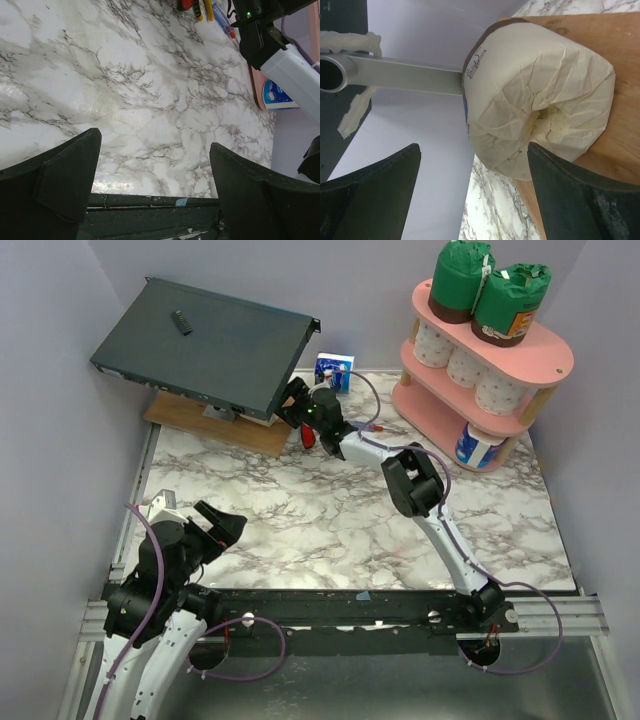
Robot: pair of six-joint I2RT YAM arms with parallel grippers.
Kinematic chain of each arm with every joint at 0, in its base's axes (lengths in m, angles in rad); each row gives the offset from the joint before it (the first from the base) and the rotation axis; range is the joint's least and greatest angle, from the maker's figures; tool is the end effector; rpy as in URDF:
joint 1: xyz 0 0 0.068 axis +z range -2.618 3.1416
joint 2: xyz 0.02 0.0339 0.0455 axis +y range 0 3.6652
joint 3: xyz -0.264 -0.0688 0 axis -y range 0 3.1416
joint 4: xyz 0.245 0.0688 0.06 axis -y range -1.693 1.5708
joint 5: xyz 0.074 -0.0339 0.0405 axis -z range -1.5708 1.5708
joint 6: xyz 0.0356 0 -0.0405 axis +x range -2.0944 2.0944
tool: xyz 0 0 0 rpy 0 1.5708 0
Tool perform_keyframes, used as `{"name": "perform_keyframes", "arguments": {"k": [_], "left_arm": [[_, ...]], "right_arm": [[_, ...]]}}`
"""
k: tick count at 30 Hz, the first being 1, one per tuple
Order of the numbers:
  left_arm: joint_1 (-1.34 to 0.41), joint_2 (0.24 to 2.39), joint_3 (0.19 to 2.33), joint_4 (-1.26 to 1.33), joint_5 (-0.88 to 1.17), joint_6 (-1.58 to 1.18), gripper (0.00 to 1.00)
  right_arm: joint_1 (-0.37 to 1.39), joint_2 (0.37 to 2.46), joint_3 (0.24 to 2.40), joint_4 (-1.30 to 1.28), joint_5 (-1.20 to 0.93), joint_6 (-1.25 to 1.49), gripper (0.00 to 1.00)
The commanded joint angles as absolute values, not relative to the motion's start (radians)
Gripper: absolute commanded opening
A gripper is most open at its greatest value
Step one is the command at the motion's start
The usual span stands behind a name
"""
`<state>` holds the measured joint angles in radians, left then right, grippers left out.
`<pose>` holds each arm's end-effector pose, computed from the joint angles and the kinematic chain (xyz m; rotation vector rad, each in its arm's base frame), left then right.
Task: Place and organize the paper towels onto the shelf
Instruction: Pick up the paper towel from the center of the board.
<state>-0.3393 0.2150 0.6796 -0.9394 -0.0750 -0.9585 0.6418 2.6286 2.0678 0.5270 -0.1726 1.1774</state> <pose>0.0496 -0.0147 0.2832 -0.6935 2.0084 -0.7200 0.4757 0.3631 0.1599 0.3370 1.8075 1.4954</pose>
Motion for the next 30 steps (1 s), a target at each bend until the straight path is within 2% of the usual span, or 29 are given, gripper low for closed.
{"name": "perform_keyframes", "arguments": {"k": [1,14,22,30], "left_arm": [[-0.333,0.197,0.675,-0.960,-0.096,-0.951,0.94],[-0.333,0.193,0.663,-0.961,-0.093,-0.947,0.94],[-0.333,0.193,0.668,-0.966,-0.104,-0.935,0.94],[-0.333,0.206,0.678,-0.960,-0.103,-0.925,0.94]], "right_arm": [[0.652,2.671,2.107,0.468,-0.160,1.164,0.92],[0.659,2.782,2.273,0.426,-0.132,1.134,0.90],[0.660,2.709,2.150,0.503,-0.057,1.094,0.91],[0.661,2.690,2.144,0.530,-0.045,1.034,0.92]]}}
